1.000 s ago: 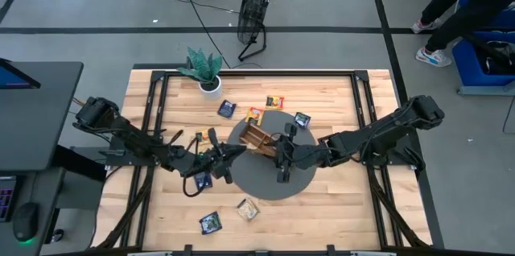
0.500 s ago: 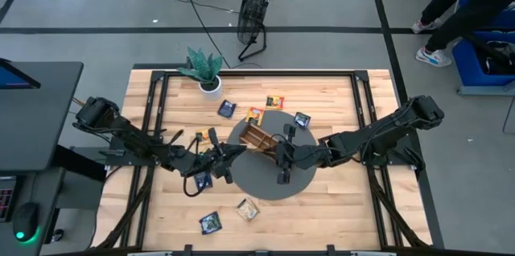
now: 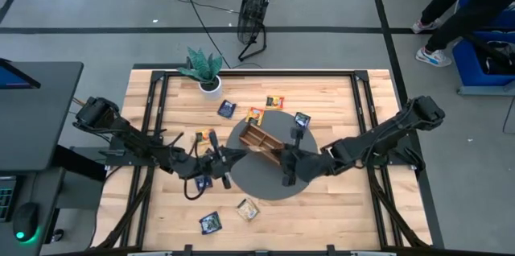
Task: Pick & Place Tea
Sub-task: Put the brown tea bag into the right section of the wooden organizer
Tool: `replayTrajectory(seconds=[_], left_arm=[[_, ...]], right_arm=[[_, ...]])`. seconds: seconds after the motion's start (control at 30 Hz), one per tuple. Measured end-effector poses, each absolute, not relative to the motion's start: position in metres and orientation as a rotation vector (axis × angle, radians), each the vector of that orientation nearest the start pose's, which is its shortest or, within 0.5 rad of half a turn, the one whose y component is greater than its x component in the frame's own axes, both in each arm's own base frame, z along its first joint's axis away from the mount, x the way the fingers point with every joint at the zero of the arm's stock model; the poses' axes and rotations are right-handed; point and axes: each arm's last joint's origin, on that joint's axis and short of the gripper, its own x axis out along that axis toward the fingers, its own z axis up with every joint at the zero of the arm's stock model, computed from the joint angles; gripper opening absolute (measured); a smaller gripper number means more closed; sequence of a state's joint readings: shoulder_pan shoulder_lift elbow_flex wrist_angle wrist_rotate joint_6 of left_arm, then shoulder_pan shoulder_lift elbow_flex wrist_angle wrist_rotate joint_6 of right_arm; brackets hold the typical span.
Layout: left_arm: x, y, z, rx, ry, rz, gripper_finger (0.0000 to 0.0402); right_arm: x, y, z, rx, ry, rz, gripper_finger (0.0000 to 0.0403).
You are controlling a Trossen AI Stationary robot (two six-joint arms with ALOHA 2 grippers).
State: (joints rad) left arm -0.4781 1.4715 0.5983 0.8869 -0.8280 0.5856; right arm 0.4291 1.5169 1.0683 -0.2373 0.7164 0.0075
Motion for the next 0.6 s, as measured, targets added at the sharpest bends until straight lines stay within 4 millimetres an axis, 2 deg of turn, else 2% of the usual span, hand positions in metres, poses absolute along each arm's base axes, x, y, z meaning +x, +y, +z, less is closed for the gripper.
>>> replayTrajectory(seconds=[0.27,0.43,0.6], left_arm=[[0.262,-0.112,0.212,0.400,0.111,0.331,0.0048],[0.267,-0.109,0.206,0.240,0.122,0.160,0.0048],[0.274,-0.094,0.200,0.049,0.172,0.035,0.0054]], right_arm=[[0.282,0.144,0.258,-0.636,0.574,-0.317,0.0001],[0.273,0.157,0.259,-0.780,0.563,-0.348,0.0001],[0.268,0.161,0.258,-0.847,0.578,-0.341,0.0000]])
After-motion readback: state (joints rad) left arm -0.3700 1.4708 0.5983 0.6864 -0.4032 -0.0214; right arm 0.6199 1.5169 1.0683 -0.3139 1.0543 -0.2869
